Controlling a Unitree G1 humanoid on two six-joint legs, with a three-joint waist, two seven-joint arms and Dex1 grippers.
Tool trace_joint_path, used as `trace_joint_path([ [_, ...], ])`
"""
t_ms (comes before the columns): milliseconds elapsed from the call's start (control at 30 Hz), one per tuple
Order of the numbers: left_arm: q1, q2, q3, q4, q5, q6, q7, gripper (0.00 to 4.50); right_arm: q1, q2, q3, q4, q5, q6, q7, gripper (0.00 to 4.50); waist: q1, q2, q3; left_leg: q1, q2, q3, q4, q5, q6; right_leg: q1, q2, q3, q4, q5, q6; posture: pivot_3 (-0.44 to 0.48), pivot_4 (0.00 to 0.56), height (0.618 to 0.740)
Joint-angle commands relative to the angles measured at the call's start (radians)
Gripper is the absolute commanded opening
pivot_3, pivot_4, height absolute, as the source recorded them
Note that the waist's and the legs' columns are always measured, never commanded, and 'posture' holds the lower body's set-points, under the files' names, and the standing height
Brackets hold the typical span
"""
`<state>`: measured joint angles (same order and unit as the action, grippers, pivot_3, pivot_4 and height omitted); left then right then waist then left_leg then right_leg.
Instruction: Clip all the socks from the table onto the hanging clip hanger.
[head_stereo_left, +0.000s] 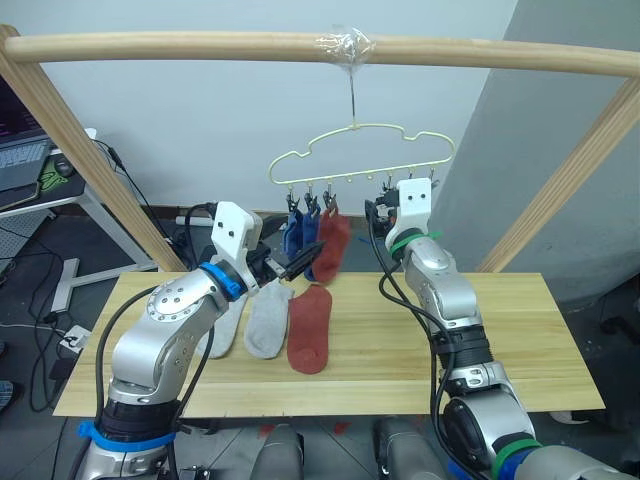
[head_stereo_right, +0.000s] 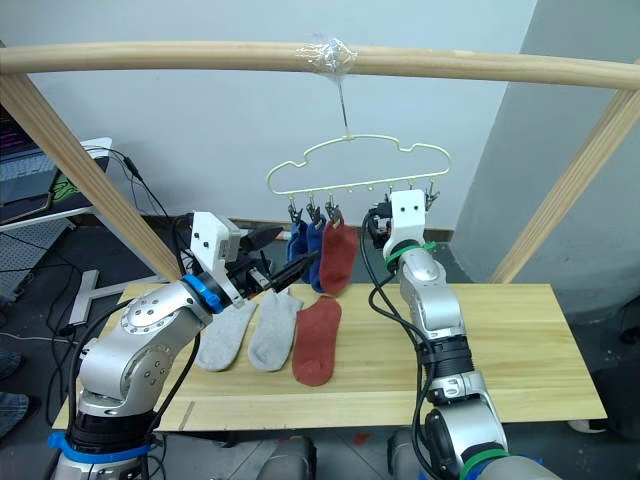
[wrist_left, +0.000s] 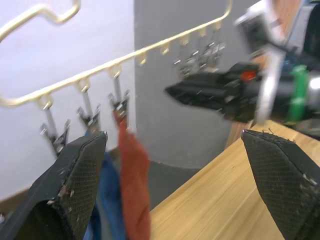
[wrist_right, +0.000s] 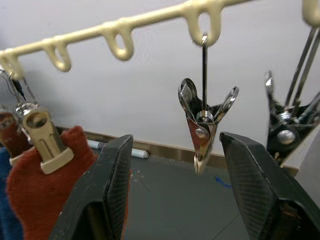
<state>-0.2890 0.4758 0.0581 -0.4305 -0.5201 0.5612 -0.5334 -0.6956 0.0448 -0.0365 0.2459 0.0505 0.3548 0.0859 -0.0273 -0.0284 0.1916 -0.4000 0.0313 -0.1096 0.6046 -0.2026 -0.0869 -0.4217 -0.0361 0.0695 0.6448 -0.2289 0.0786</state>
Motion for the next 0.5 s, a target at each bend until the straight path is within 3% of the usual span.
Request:
trace_joint_path([
  [33, -0.024, 0.001, 0.023, -0.034, -0.022, 0.004, 0.005, 4.5, -0.038, 0.013, 0.006, -0.012, 0.021, -0.052, 0.012, 2.88, 0.0, 0.0, 0.0, 0.0, 0.0, 0.0, 0.0, 0.0, 0.0, 0.0, 0.0, 0.0, 0.0, 0.0, 0.0, 0.141, 0.142, 0.74],
  [500, -0.065, -0.012, 0.023, -0.028, -0.029, 0.02, 0.012, 4.5, -0.086, 0.003, 0.004, 0.06, 0.04, -0.097, 0.031, 2.88, 0.001, 0.0, 0.0, 0.0, 0.0, 0.0, 0.0, 0.0, 0.0, 0.0, 0.0, 0.0, 0.0, 0.0, 0.0, 0.141, 0.145, 0.74],
])
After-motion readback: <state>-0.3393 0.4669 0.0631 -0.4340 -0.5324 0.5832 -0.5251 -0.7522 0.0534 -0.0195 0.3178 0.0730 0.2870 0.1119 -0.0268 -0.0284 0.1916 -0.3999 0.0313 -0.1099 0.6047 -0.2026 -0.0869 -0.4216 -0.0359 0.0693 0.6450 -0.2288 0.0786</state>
